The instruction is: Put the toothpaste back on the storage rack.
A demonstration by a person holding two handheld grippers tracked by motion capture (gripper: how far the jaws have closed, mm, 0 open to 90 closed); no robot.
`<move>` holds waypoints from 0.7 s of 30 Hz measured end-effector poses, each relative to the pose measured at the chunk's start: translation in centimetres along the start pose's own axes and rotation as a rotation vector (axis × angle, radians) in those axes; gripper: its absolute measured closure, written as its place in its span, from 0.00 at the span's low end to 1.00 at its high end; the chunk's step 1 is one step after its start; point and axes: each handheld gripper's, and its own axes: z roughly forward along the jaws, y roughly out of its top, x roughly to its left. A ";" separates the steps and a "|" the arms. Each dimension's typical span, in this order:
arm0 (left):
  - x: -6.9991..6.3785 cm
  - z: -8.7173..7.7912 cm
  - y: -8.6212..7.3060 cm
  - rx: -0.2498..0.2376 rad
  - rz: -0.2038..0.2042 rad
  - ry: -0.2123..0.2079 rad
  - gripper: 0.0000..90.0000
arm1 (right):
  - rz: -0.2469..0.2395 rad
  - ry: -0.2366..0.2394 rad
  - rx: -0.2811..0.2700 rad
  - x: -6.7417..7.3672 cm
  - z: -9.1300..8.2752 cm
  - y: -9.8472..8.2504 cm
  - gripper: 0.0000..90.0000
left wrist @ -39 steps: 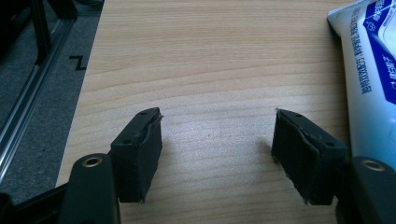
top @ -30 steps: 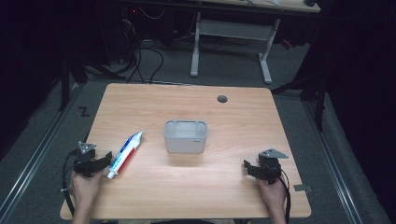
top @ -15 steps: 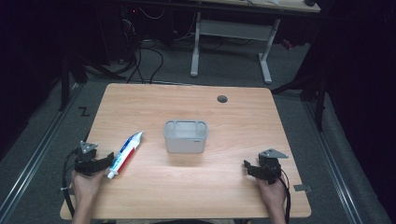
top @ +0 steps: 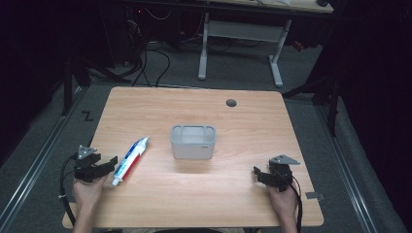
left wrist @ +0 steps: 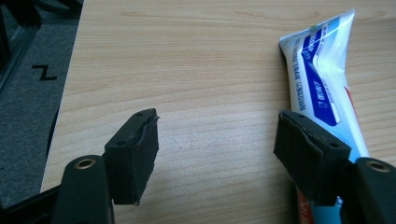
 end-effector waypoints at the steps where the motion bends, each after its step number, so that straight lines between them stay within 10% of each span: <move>1: 0.0 -0.1 0.0 -0.001 0.000 -0.003 0.35 | 0.000 0.000 0.000 0.0 0.0 0.0 0.33; 11: -0.6 -1.2 0.7 -0.002 0.008 -0.025 0.38 | 0.000 0.000 0.000 0.0 0.0 0.0 0.33; 21: -2.7 -2.4 1.6 -0.013 0.105 -0.029 0.41 | -0.001 0.000 -0.001 0.0 0.0 0.0 0.33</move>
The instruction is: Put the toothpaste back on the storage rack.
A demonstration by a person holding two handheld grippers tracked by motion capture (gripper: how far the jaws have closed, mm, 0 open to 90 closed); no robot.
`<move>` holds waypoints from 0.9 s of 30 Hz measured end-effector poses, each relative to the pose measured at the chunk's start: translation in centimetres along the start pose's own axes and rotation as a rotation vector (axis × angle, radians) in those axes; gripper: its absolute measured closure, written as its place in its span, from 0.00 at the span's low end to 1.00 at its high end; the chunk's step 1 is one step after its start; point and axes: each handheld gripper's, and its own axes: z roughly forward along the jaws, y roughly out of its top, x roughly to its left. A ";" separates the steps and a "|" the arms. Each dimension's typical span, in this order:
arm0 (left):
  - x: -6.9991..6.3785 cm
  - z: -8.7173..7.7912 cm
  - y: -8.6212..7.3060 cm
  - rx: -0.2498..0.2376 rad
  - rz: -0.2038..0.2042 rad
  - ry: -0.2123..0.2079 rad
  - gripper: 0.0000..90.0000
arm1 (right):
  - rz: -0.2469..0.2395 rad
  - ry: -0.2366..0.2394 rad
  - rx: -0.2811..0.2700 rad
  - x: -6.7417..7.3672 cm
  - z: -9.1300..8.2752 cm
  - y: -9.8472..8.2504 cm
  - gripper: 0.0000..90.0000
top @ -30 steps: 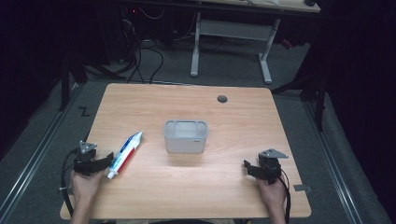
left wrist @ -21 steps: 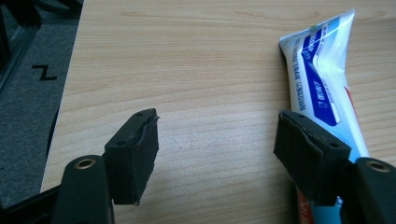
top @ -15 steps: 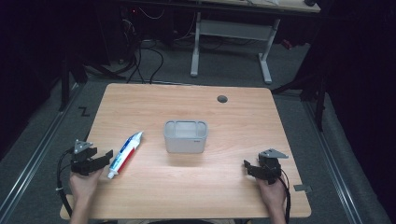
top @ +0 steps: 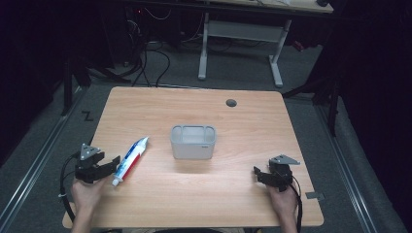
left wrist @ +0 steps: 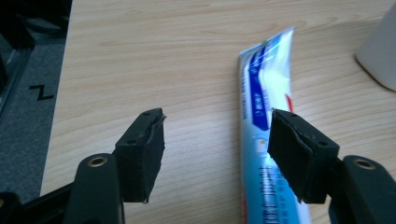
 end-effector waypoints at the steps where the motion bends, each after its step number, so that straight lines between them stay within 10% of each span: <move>1: -0.2 0.0 0.2 0.005 0.010 -0.006 0.41 | 0.000 0.000 0.000 0.0 0.0 0.0 0.33; 27: -2.9 2.9 3.9 0.168 0.095 -0.069 0.40 | 0.002 0.001 0.000 0.0 0.0 0.0 0.33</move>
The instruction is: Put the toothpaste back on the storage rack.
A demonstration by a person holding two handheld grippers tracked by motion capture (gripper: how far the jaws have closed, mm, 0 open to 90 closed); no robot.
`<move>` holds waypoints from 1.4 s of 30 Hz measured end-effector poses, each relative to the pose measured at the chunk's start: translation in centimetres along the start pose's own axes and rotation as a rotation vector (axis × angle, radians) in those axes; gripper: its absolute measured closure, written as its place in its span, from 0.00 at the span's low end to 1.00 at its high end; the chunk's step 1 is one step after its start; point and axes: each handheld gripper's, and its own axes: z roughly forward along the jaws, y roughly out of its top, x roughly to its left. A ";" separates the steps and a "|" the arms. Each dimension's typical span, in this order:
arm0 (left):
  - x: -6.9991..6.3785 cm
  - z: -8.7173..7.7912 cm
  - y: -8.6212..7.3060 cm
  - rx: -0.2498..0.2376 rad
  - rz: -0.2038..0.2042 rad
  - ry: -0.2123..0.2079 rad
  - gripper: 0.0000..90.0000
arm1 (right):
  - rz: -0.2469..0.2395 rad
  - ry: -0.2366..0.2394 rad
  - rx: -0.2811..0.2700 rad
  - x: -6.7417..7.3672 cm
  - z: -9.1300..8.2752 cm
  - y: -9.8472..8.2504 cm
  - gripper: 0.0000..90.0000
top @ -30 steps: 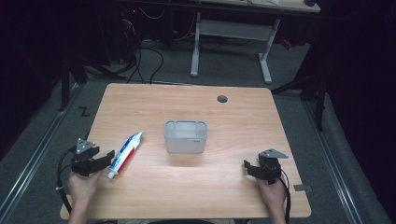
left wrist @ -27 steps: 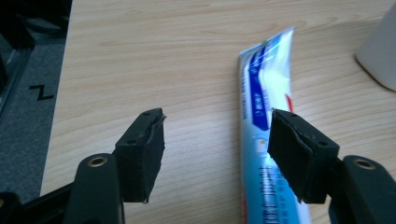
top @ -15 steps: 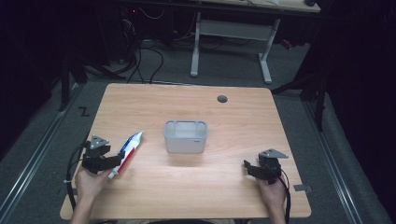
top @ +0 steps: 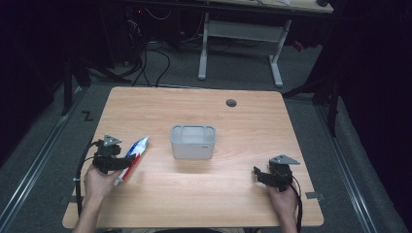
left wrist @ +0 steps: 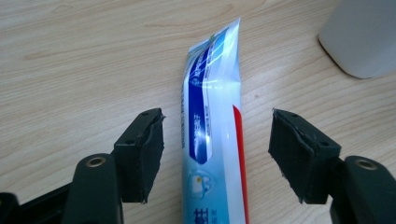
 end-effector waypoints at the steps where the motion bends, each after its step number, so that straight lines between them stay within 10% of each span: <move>1: 0.0 0.1 0.3 0.002 0.000 0.001 0.40 | 0.004 0.000 0.001 0.0 0.0 0.0 0.33; 12: 0.0 2.7 2.8 0.083 0.027 0.038 0.39 | 0.004 0.001 -0.001 0.0 0.0 0.0 0.33; 42: -0.2 6.1 2.6 0.222 0.023 0.000 0.50 | 0.000 0.001 0.001 0.0 0.0 0.0 0.33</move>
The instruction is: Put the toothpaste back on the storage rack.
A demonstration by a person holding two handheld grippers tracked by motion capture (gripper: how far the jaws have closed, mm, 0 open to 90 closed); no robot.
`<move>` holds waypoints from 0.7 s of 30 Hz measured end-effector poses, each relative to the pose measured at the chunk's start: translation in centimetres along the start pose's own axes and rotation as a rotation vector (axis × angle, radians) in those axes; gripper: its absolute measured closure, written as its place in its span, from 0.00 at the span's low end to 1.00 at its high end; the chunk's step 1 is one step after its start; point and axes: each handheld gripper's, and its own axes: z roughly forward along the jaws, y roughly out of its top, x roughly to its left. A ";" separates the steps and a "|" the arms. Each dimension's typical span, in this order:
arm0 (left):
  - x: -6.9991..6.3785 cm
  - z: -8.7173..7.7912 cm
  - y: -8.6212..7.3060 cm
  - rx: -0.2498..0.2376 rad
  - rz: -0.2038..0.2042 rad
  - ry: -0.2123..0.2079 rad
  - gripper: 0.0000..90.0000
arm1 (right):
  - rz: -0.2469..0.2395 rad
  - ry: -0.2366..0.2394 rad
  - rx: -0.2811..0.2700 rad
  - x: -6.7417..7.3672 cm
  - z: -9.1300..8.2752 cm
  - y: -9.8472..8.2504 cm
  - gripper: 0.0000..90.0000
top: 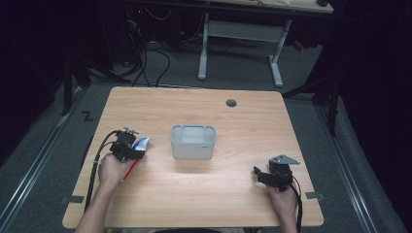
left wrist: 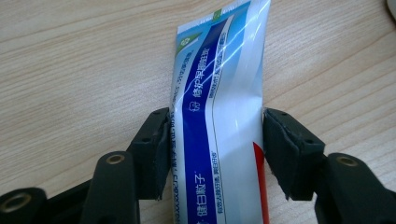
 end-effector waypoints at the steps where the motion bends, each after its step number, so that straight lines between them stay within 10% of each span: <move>1: 0.0 0.0 0.0 0.004 0.002 0.002 0.50 | 0.000 0.000 0.000 0.0 0.0 0.0 0.33; 21: -0.3 0.3 0.2 0.036 -0.008 -0.003 0.55 | -0.002 0.000 -0.001 0.0 0.0 0.0 0.33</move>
